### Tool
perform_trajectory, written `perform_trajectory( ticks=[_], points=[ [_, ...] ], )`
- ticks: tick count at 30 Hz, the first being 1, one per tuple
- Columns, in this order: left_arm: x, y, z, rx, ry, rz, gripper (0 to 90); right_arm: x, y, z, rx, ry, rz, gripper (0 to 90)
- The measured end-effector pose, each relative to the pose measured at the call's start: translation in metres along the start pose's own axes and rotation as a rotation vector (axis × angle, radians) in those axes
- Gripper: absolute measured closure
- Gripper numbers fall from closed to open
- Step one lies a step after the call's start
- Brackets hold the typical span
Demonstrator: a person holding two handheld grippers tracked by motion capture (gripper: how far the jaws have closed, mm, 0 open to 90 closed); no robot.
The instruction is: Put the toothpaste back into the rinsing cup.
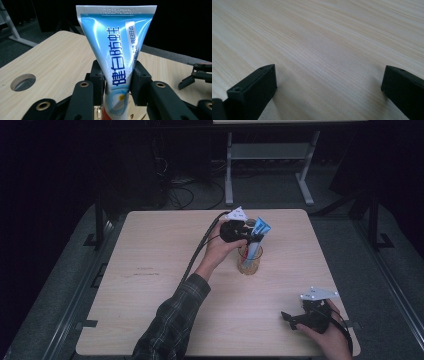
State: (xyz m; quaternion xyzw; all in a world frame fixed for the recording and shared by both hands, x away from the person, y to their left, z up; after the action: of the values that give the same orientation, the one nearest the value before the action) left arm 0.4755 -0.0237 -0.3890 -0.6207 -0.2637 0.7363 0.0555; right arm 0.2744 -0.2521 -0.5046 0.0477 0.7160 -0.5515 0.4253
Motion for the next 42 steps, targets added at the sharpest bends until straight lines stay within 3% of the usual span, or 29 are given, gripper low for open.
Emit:
perform_trajectory(
  ticks=[5,11,15,23,27,42],
  points=[
    [-0.002,-0.003,-0.001,-0.012,-0.008,0.006,53.9,0.0,0.0,0.0,0.0,-0.001,0.0,0.0],
    [-0.003,-0.011,-0.001,-0.031,-0.005,-0.023,39.4,0.0,0.0,0.0,0.0,0.0,0.0,0.0],
    [-0.003,-0.02,0.0,-0.049,0.006,-0.028,34.7,0.0,0.0,0.0,0.0,0.0,0.0,0.0],
    [0.001,-0.045,0.004,-0.077,0.009,-0.052,32.3,0.0,0.0,0.0,-0.001,0.0,0.0,0.0],
    [0.007,-0.062,0.007,-0.092,0.008,-0.086,30.7,0.0,0.0,0.0,-0.001,0.0,0.0,0.0],
    [0.046,-0.117,0.015,-0.187,-0.049,-0.172,29.5,0.0,0.0,0.0,0.001,0.0,-0.001,0.0]
  ],
)
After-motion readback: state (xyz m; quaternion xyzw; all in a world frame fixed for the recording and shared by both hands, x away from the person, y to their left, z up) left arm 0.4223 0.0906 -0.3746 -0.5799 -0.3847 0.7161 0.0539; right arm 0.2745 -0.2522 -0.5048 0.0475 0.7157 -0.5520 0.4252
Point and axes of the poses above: each handheld gripper's, and its own axes: y roughly forward along the jaws, x roughly out of its underside, z roughly to its right, the point moved 3 cm from there along y, roughly forward along the jaws, and after that the axes turned 3 degrees about -z, right-handed, at the moved point
